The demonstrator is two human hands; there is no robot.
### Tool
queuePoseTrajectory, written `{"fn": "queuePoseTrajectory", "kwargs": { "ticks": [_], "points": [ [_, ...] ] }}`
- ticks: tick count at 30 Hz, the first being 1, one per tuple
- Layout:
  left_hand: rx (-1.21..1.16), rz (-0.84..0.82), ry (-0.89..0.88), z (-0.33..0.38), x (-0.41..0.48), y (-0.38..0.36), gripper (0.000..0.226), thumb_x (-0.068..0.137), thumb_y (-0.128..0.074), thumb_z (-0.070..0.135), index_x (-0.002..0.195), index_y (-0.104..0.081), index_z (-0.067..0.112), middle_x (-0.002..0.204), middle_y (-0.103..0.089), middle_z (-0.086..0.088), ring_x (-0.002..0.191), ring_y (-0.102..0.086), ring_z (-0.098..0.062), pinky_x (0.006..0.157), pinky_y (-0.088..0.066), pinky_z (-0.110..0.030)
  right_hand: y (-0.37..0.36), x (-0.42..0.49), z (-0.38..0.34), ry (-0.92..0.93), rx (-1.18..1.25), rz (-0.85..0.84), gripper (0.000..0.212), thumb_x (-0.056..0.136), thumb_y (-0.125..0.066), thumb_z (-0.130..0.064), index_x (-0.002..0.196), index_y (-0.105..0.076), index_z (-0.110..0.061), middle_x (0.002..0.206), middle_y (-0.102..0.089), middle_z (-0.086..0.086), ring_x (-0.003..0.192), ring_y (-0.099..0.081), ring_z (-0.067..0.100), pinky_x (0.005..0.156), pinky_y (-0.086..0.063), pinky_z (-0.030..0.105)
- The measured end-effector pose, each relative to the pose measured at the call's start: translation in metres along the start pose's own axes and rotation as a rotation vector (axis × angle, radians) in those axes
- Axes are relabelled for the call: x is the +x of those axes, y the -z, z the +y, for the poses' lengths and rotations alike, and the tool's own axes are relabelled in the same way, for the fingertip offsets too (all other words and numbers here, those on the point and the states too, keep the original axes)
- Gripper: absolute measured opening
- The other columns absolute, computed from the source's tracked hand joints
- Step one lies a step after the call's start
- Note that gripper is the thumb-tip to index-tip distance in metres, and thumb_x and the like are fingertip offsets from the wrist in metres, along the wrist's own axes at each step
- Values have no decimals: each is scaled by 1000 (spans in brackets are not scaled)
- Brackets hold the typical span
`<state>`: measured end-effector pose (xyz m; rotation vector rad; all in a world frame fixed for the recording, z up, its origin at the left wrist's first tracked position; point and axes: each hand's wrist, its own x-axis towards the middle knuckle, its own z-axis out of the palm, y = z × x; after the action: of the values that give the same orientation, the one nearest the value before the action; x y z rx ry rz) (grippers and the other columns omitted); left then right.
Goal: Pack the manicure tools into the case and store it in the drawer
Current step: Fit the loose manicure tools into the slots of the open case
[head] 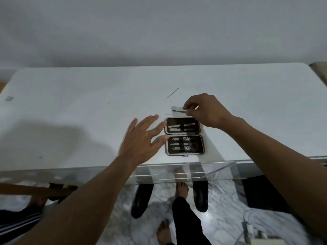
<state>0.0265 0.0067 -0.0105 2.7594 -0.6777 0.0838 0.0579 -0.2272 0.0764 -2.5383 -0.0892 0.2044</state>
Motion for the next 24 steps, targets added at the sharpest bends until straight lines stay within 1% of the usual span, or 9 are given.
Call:
{"fn": "queuePoseTrajectory", "kwargs": {
  "ticks": [3, 8, 11, 13, 16, 19, 22, 24],
  "points": [
    [-15, -14, 11, -1, -1, -1, 59, 92, -24, 66, 143, -39, 39, 154, -33, 8, 143, -23, -10, 117, -11, -44, -1, -21, 14, -18, -24, -9, 12, 86, -66, -14, 95, -73, -17, 88, -69, -2, 79, -60, 12, 76, -44, 24],
    [-33, -5, 6, -4, 0, -2, 59, 90, -28, 68, 142, -39, 41, 153, -35, 7, 142, -25, -10, 117, -11, -44, -6, -34, 24, -36, -24, 9, 10, 85, -68, -14, 94, -72, -16, 89, -71, 1, 79, -60, 15, 76, -44, 25],
    [-59, -7, 8, -5, 0, 0, 62, 88, -29, 71, 141, -41, 42, 153, -34, 9, 142, -24, -9, 117, -9, -43, -8, -35, 24, -19, -74, 6, 10, 86, -66, -11, 94, -73, -12, 92, -74, 6, 79, -61, 19, 79, -50, 31],
    [-82, -9, 7, -5, -1, 1, 64, 85, -30, 73, 140, -42, 42, 154, -33, 9, 143, -23, -9, 117, -9, -44, -8, -36, 24, 5, -123, -13, 14, 87, -63, -10, 96, -73, -12, 94, -74, 7, 82, -63, 21, 82, -52, 34],
    [-70, -14, -24, -6, -2, 1, 68, 83, -32, 75, 141, -39, 41, 154, -32, 7, 143, -22, -11, 117, -10, -45, -7, -38, 24, 21, -177, -29, 23, 88, -56, -8, 102, -74, -14, 101, -73, 8, 91, -64, 25, 83, -50, 32],
    [-57, -24, -37, -7, -2, 1, 71, 81, -31, 76, 142, -37, 41, 155, -30, 7, 143, -22, -12, 117, -9, -44, -5, -39, 23, 29, -219, -52, 33, 87, -51, -4, 109, -72, -16, 105, -71, 10, 96, -62, 27, 80, -45, 29],
    [-62, -22, -31, -7, -1, 1, 72, 80, -31, 78, 142, -38, 41, 155, -31, 7, 143, -22, -12, 117, -9, -44, -2, -36, 23, 43, -267, -90, 35, 88, -51, -3, 112, -71, -18, 108, -69, 10, 99, -60, 27, 77, -41, 28],
    [-62, -23, -27, -8, -1, 1, 72, 80, -31, 78, 142, -38, 42, 155, -30, 8, 143, -21, -11, 117, -9, -43, 0, -34, 23, 55, -307, -99, 35, 88, -52, -3, 112, -70, -20, 108, -68, 9, 98, -60, 27, 77, -41, 29]
  ]
}}
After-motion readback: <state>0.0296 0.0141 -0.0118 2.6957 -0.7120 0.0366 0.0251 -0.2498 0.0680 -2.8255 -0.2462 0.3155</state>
